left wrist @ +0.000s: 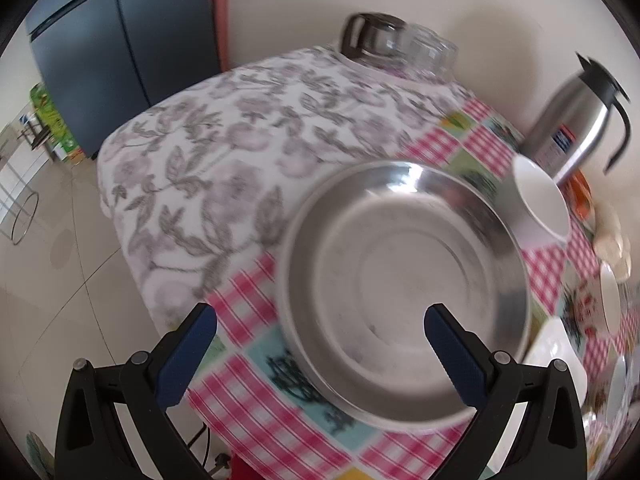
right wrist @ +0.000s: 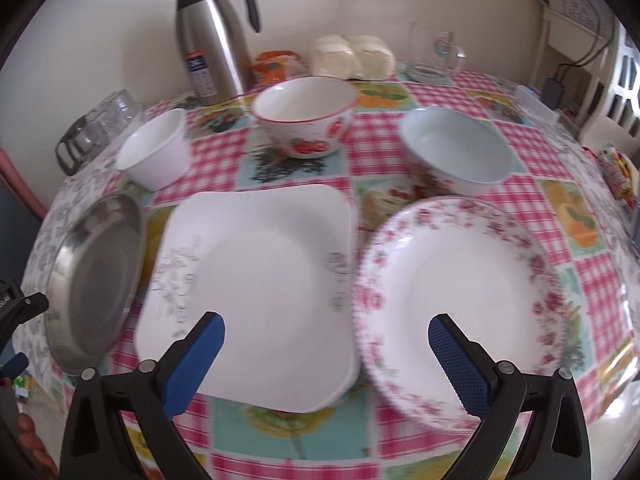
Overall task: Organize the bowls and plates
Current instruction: 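Move both tools to the steel tray rim and close them on it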
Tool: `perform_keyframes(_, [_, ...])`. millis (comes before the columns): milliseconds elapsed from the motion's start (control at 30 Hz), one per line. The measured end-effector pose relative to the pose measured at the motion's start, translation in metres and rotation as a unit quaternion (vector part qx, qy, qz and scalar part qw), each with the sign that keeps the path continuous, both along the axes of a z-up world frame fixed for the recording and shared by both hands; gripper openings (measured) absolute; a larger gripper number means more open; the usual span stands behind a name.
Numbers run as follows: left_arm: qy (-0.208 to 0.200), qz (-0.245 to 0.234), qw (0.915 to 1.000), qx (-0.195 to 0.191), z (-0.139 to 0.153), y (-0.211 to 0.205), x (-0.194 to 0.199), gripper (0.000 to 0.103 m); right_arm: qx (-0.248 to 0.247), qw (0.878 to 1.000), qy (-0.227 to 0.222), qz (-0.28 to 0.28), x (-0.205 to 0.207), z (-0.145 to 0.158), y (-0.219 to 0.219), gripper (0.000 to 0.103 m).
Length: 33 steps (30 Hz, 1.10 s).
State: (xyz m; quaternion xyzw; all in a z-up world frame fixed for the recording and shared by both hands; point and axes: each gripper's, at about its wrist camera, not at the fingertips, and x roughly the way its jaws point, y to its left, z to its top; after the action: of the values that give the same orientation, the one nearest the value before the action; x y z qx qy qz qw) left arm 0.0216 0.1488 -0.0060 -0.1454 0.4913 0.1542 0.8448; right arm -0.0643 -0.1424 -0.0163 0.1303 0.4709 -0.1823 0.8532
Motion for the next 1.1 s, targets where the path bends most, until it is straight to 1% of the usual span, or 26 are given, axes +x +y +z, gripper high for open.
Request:
perform_keyframes(67, [-0.01, 0.011, 0.9999, 0.002, 0.0, 0.009, 0.001, 0.103, 0.006, 1.0, -0.009, 0.01, 0.006, 0.0, 0.01, 0.103])
perform_keyframes(167, [-0.019, 0.02, 0.9996, -0.005, -0.003, 0.025, 0.007, 0.103, 0.015, 0.999, -0.022, 0.025, 0.014, 0.0, 0.022, 0.103])
perform_keyframes(267, [-0.018, 0.024, 0.9994, -0.018, -0.006, 0.033, 0.009, 0.103, 0.023, 0.999, -0.029, 0.04, 0.024, -0.004, 0.033, 0.103])
perform_keyframes(367, [-0.02, 0.021, 0.9988, -0.04, -0.009, 0.038, 0.012, 0.103, 0.023, 0.998, -0.027, 0.05, 0.033, -0.009, 0.044, 0.103])
perform_keyframes(433, [-0.018, 0.019, 0.9977, -0.062, -0.014, 0.042, 0.013, 0.103, 0.024, 0.998, -0.025, 0.06, 0.039, -0.012, 0.051, 0.103])
perform_keyframes(567, [-0.012, 0.036, 0.993, -0.112, -0.025, 0.051, 0.015, 0.103, 0.03, 0.996, -0.029, 0.08, 0.05, -0.017, 0.065, 0.103])
perform_keyframes(633, [-0.005, 0.045, 0.9912, -0.125, -0.029, 0.055, 0.016, 0.103, 0.031, 0.995, -0.035, 0.088, 0.056, -0.018, 0.072, 0.103])
perform_keyframes(733, [-0.004, 0.047, 0.9907, -0.128, -0.031, 0.058, 0.019, 0.103, 0.024, 0.994, -0.041, 0.099, 0.066, -0.016, 0.081, 0.103])
perform_keyframes(800, [-0.004, 0.047, 0.9906, -0.129, -0.033, 0.06, 0.022, 0.103, 0.022, 0.992, -0.047, 0.113, 0.073, -0.016, 0.087, 0.1])
perform_keyframes(867, [-0.003, 0.047, 0.9905, -0.129, -0.035, 0.061, 0.026, 0.103, 0.02, 0.991, -0.047, 0.126, 0.08, -0.016, 0.092, 0.089])
perform_keyframes(933, [-0.001, 0.046, 0.9907, -0.128, -0.037, 0.061, 0.029, 0.101, 0.027, 0.989, -0.046, 0.139, 0.087, -0.02, 0.095, 0.084])
perform_keyframes(1033, [0.009, 0.042, 0.9898, -0.136, -0.043, 0.061, 0.035, 0.09, 0.044, 0.987, -0.044, 0.146, 0.096, -0.024, 0.098, 0.075])
perform_keyframes(1100, [0.018, 0.043, 0.9898, -0.134, -0.047, 0.061, 0.038, 0.089, 0.047, 0.986, -0.046, 0.15, 0.1, -0.025, 0.1, 0.071])
